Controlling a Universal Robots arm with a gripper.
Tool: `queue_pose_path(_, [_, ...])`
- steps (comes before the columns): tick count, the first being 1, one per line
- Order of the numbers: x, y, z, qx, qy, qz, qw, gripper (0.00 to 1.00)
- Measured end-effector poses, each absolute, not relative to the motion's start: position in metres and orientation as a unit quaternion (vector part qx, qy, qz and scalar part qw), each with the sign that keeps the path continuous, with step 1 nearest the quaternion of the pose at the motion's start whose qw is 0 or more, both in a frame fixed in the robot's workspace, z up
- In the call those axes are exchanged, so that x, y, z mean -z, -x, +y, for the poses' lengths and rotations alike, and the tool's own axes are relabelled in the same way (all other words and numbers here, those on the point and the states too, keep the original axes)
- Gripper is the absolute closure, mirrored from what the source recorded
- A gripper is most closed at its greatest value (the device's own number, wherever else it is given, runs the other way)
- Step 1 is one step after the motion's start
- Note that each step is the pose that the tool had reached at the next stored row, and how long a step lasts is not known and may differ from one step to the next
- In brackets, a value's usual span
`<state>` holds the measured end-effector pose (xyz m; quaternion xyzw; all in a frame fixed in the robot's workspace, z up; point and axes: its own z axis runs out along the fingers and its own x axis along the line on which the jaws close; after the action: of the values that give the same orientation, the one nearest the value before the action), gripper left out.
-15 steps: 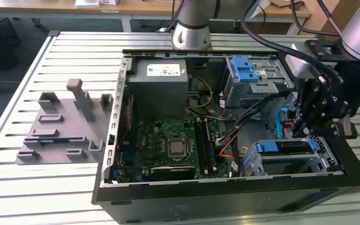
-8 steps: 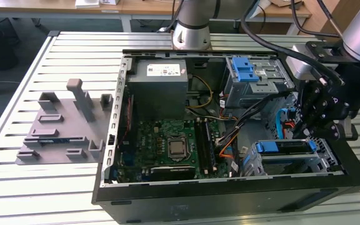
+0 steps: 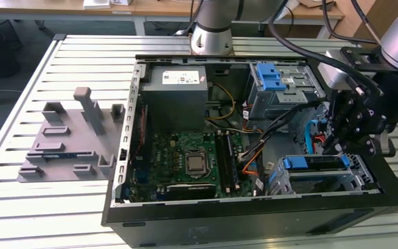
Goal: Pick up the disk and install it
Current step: 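Insert the first disk wire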
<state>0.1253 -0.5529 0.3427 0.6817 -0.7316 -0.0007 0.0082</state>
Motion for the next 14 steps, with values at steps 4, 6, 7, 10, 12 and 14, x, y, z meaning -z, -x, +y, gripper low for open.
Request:
queue_pose_path(4, [-0.3405, -0.1254, -0.5561, 0.001, -0.682, -0.732, 0.008, 0.84])
queue_pose_path(6, [-0.3404, -0.1254, -0.5561, 0.001, -0.682, -0.732, 0.008, 0.84])
queue_pose_path(7, [-0.3405, -0.1255, -0.5561, 0.001, -0.681, -0.732, 0.008, 0.84])
queue_pose_path(10, [-0.3398, -0.1271, -0.5562, 0.001, -0.681, -0.732, 0.008, 0.84])
queue_pose_path(12, [-0.3393, -0.1273, -0.5564, 0.001, -0.681, -0.732, 0.009, 0.84])
queue_pose_path(14, [-0.3384, -0.1274, -0.5570, 0.001, -0.681, -0.732, 0.009, 0.84])
